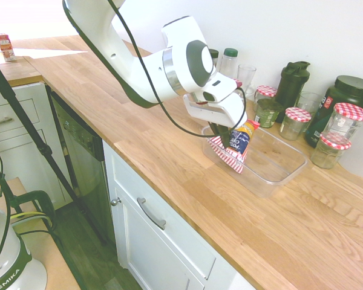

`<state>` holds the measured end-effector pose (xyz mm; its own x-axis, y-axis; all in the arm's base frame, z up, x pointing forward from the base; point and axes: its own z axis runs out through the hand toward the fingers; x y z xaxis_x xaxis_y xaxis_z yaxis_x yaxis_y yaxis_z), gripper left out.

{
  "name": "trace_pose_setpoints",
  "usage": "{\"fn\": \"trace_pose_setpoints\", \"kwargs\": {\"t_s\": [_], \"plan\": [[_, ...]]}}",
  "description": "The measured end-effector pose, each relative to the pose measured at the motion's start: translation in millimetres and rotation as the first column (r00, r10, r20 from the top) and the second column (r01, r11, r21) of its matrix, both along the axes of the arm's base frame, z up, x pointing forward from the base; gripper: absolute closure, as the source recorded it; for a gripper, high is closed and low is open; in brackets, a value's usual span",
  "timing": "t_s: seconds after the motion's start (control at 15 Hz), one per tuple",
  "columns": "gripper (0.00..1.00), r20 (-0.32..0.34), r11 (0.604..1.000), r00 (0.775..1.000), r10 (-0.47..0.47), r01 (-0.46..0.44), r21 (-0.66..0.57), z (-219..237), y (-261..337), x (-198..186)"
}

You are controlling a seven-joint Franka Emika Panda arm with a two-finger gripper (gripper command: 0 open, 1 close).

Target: Put the chip bag into the container

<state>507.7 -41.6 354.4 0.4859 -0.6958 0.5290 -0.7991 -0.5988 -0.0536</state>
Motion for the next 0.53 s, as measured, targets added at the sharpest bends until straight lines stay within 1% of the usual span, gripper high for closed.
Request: {"fn": "trace_pose_setpoints", "kwargs": {"t_s": [0.33, 0.53], "plan": [[0.00, 0.028, 1.000, 1.000, 0.008, -0.008, 0.003, 12, 7, -8], [0.00, 0.081, 1.000, 0.997, 0.009, -0.010, 0.017, 42, 14, -21]]}}
